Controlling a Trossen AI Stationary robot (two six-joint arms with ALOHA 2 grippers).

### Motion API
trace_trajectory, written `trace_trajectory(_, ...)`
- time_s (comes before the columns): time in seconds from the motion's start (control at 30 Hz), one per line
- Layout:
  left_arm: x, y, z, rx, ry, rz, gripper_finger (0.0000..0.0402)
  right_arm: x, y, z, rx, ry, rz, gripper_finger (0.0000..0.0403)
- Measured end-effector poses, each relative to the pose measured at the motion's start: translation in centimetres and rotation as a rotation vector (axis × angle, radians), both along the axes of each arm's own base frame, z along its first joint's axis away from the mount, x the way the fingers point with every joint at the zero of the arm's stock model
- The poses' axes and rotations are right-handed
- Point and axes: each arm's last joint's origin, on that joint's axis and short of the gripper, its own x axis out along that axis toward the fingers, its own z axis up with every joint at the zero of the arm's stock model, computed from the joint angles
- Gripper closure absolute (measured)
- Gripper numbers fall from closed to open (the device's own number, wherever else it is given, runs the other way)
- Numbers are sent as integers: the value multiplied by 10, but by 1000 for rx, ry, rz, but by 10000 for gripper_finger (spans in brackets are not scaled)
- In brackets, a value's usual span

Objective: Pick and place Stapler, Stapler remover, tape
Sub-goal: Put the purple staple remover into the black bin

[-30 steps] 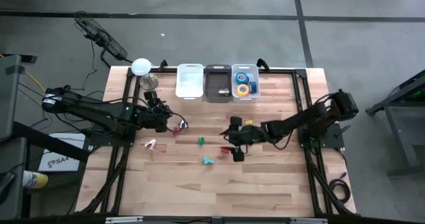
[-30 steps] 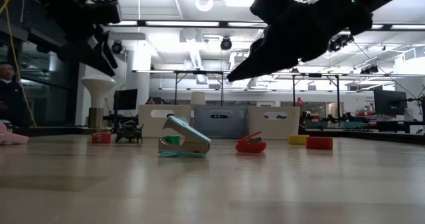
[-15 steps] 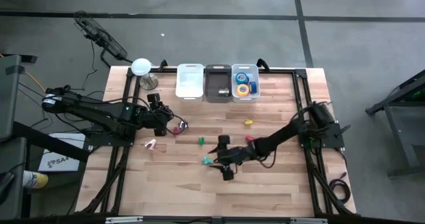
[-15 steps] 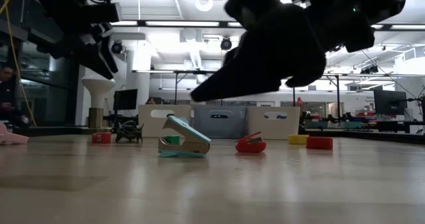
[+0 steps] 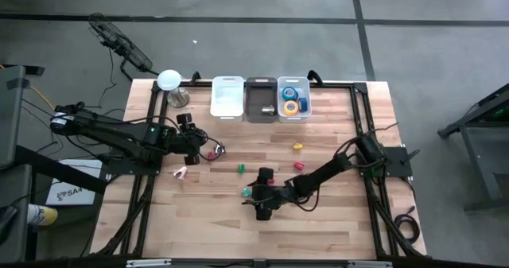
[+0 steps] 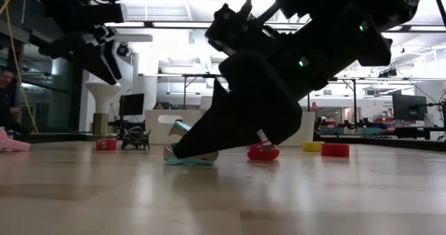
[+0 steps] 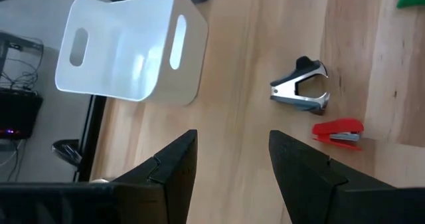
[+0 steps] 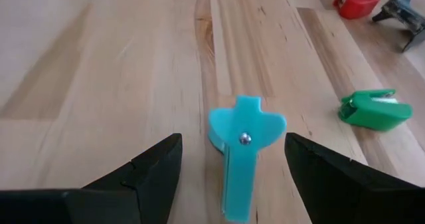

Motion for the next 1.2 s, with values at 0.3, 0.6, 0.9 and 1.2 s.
trace_trajectory(0.3,0,0,0,-12,3,-5,218,-3,-1,-4,9,41,-7,188)
trace_trajectory(0.6,0,0,0,-12,3,-5,218,-2,-4,-4,-8,41,-12,278)
trace_trajectory(0.9,0,0,0,-9,3,-4,218,6,-26,5,-20,49,16,377)
trace_trajectory(1.2,-1,0,0,-5,11,-8,218,7,-90,50,-58,81,-66,373)
